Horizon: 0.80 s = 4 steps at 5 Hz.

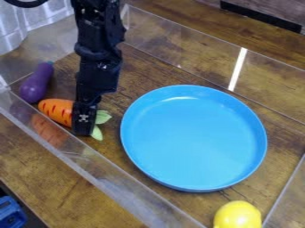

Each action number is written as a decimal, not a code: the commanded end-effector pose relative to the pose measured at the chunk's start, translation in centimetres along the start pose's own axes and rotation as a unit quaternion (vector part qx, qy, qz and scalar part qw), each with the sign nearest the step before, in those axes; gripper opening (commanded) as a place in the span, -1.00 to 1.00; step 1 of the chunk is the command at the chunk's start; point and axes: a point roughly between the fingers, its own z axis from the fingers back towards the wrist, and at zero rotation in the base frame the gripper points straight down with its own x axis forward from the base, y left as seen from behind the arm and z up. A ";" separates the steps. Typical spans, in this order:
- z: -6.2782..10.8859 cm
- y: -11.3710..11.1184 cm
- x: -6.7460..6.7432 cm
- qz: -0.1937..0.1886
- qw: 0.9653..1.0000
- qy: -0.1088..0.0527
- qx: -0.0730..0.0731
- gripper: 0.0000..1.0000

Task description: Move the carrot to the left side

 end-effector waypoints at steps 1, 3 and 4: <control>0.2 0.8 -0.5 0.015 1.000 -0.009 0.004 1.00; 0.2 1.1 -0.6 0.021 1.000 -0.015 0.003 1.00; 0.1 1.3 -0.6 0.024 1.000 -0.018 0.002 1.00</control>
